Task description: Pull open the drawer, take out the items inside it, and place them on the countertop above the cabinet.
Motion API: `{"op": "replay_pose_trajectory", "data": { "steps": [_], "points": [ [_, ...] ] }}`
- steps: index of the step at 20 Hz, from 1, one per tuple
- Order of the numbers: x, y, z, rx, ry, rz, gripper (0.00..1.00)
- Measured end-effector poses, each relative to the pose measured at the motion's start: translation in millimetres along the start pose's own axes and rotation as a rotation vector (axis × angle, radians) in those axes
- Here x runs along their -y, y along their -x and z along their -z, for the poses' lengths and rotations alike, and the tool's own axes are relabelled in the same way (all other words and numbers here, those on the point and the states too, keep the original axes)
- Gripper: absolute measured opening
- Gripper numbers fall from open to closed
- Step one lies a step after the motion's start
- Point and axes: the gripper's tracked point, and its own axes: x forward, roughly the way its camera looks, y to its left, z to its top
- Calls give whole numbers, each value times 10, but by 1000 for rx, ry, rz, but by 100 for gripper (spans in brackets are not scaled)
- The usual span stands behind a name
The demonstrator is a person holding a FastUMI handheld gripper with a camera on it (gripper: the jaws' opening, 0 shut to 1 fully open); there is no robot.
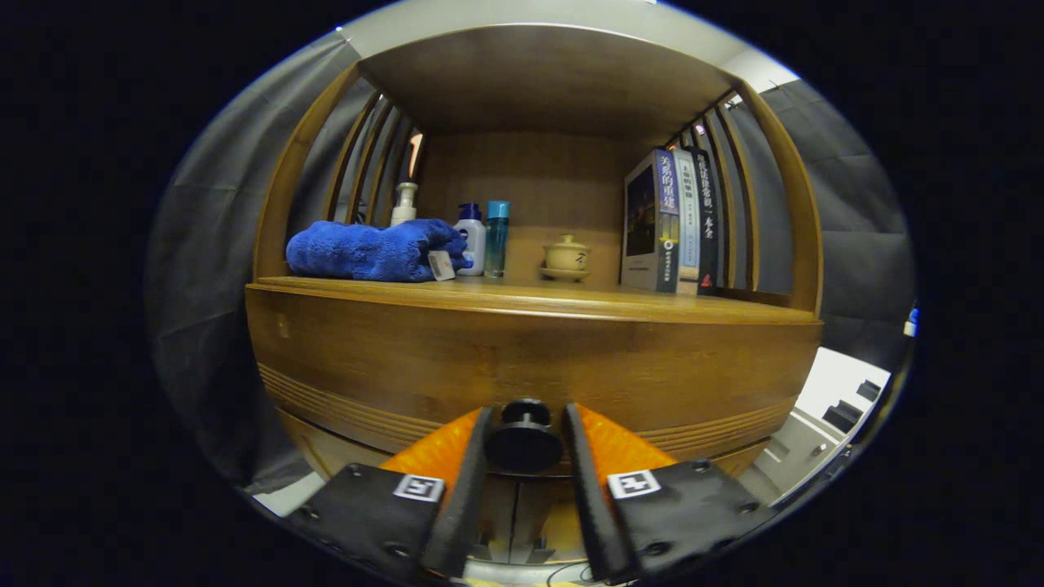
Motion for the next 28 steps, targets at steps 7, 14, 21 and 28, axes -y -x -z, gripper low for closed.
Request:
{"op": "replay_pose_trajectory", "data": {
  "steps": [7,14,21,28],
  "points": [
    [36,9,9,-10,3,-8,40],
    [42,133,36,-30,-1,-7,40],
    [36,414,58,-38,-17,-13,40],
    [23,774,94,-41,-16,-18,40]
  ]
}}
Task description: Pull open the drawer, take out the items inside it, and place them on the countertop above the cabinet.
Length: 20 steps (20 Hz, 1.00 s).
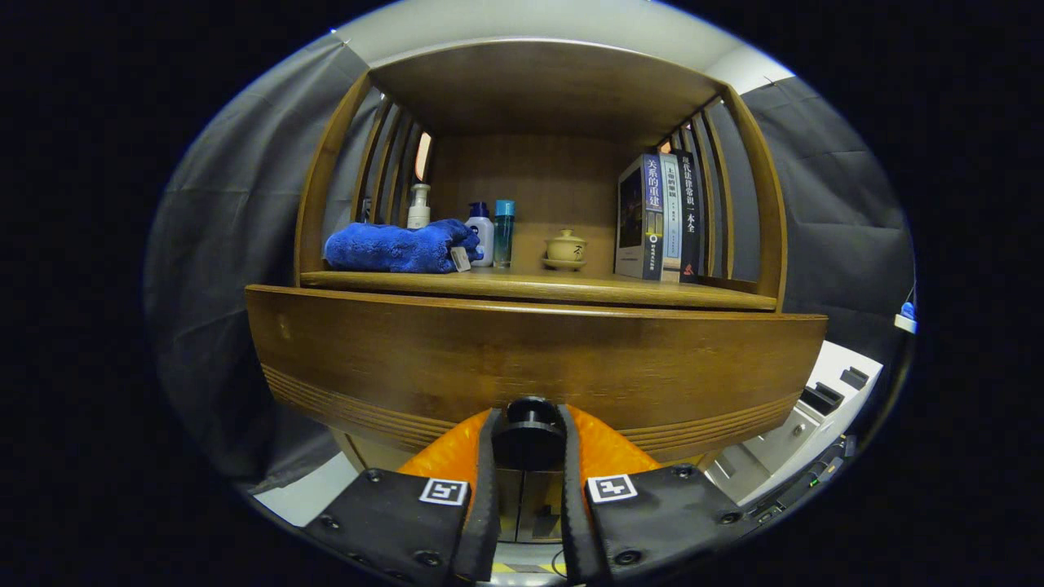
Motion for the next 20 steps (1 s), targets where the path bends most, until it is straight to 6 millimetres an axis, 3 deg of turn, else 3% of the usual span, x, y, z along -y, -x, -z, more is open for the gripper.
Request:
{"op": "replay_pose_trajectory", "data": {
  "steps": [9,20],
  "points": [
    [-17,435,63,16,-8,2,40],
    [-34,774,139,3,-1,8,40]
  ]
}}
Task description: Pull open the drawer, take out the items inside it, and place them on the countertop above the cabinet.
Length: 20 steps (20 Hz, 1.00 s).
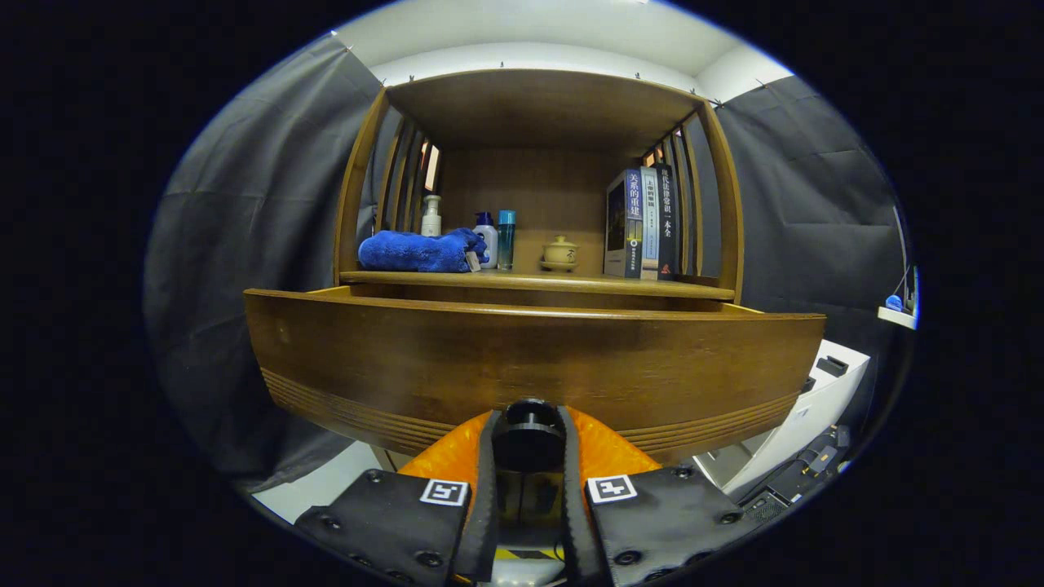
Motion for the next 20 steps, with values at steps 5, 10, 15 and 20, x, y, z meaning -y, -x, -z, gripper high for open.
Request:
{"op": "replay_pose_trajectory", "data": {
  "steps": [5,10,15,20],
  "points": [
    [-10,156,64,-19,-7,-3,40],
    [-24,162,65,-16,-1,1,40],
    [-18,156,73,-14,-10,7,43],
    [5,165,47,-13,-17,18,52]
  ]
}}
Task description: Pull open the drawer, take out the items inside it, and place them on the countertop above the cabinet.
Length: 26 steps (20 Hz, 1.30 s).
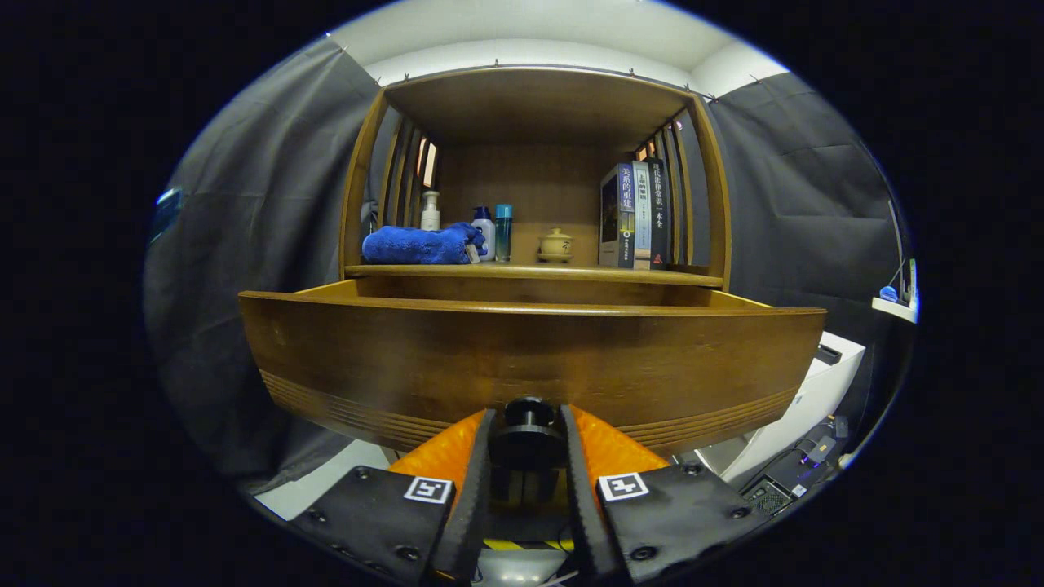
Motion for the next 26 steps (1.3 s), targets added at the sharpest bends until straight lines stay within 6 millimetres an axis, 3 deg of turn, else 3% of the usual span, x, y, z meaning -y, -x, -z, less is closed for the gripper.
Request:
{"op": "replay_pose_trajectory", "data": {
  "steps": [6,10,15,19,23,26],
  "points": [
    [-42,99,-165,22,5,-35,79],
    [56,218,-715,107,-23,-37,97],
    [312,124,-1518,177,-28,-1,98],
    [263,-53,-2004,189,-9,-58,98],
    [169,-419,-2254,95,-30,-109,98],
    [141,-708,-2210,-29,-8,-125,99]
  ]
}}
